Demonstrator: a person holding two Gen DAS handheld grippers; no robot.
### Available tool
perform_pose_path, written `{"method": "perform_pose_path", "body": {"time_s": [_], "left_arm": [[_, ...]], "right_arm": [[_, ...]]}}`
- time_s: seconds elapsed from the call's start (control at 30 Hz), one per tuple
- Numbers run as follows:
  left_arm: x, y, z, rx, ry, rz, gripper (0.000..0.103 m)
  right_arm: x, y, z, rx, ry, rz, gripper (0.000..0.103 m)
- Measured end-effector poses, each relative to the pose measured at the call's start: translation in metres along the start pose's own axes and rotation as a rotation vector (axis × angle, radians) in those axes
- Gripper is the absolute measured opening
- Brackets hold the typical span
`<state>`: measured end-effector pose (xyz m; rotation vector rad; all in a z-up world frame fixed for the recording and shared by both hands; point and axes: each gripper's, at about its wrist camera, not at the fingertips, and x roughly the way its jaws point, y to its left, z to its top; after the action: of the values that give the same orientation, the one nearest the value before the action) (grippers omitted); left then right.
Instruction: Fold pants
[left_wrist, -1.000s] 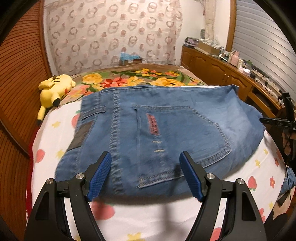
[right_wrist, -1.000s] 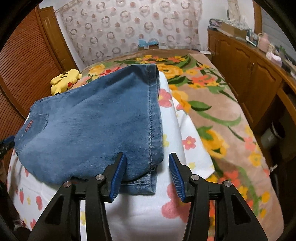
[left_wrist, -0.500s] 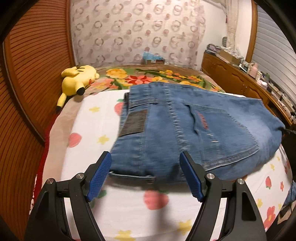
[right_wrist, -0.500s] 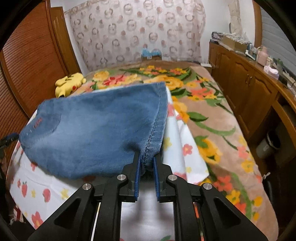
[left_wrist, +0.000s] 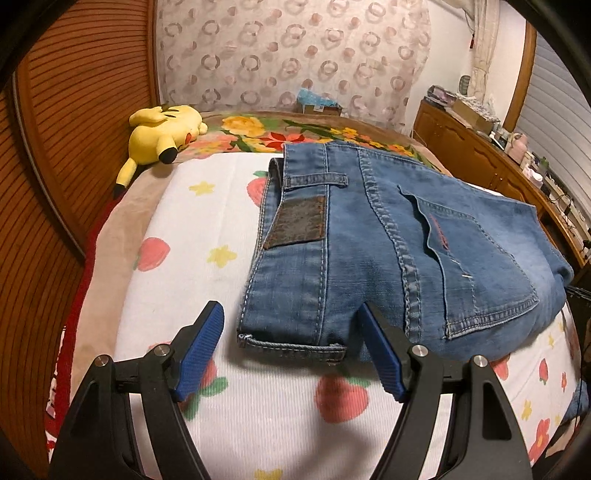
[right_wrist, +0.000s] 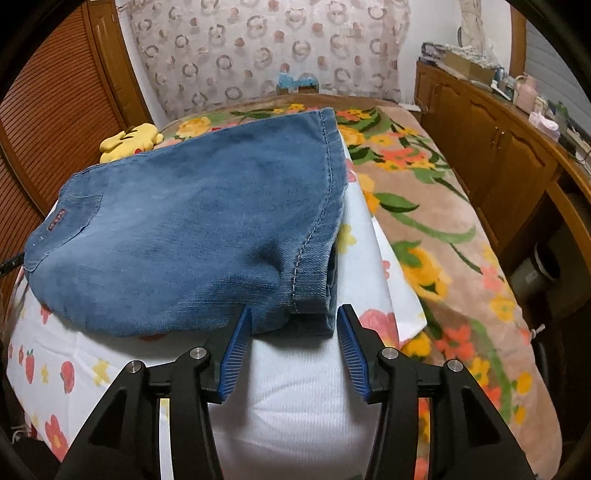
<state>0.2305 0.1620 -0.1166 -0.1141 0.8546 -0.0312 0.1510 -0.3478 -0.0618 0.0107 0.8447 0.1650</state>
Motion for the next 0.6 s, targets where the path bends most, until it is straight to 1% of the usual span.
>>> {"method": "perform_pose_path", "body": {"time_s": [0.03, 0.07, 0.1, 0.13, 0.17, 0.2, 0.23, 0.27, 0.3, 0.4, 0.6], "left_arm": [[0.0, 0.0, 0.0, -0.002, -0.001, -0.01, 0.071], [0.0, 0.001, 0.0, -0.005, -0.002, -0.023, 0.065], [0.0, 0.001, 0.0, -0.009, -0.002, -0.033, 0.062], [0.0, 0.001, 0.0, -0.007, -0.004, -0.027, 0.059], [0.0, 0.001, 0.0, -0.005, -0.007, -0.014, 0.048], [-0.001, 0.001, 0.0, -0.005, -0.009, -0.008, 0.041], [-0.001, 0.001, 0.001, -0.008, -0.009, -0.019, 0.037], [-0.002, 0.0, 0.001, -0.009, -0.008, -0.025, 0.025], [-0.004, -0.002, 0.002, -0.003, -0.01, -0.027, 0.019], [-0.014, -0.016, 0.007, 0.046, -0.043, 0.006, 0.012], [-0.049, -0.026, 0.023, 0.059, -0.134, 0.01, 0.009]], "right_arm": [[-0.005, 0.0, 0.002, -0.001, -0.003, 0.003, 0.05], [-0.006, -0.002, 0.0, -0.002, -0.006, 0.005, 0.05], [-0.007, -0.002, -0.001, -0.003, -0.009, 0.008, 0.05], [-0.009, -0.001, -0.002, -0.003, -0.011, 0.01, 0.05], [-0.009, -0.001, -0.003, -0.003, -0.013, 0.014, 0.05], [-0.01, 0.0, -0.004, -0.007, -0.015, 0.018, 0.046], [-0.011, 0.0, -0.004, -0.014, -0.015, 0.026, 0.036], [-0.011, 0.001, -0.005, -0.021, -0.012, 0.042, 0.031], [-0.011, 0.003, -0.005, -0.027, -0.009, 0.061, 0.021], [-0.013, 0.004, -0.003, -0.05, -0.024, 0.058, 0.018], [-0.037, 0.0, 0.005, -0.048, -0.127, 0.072, 0.015]]}}
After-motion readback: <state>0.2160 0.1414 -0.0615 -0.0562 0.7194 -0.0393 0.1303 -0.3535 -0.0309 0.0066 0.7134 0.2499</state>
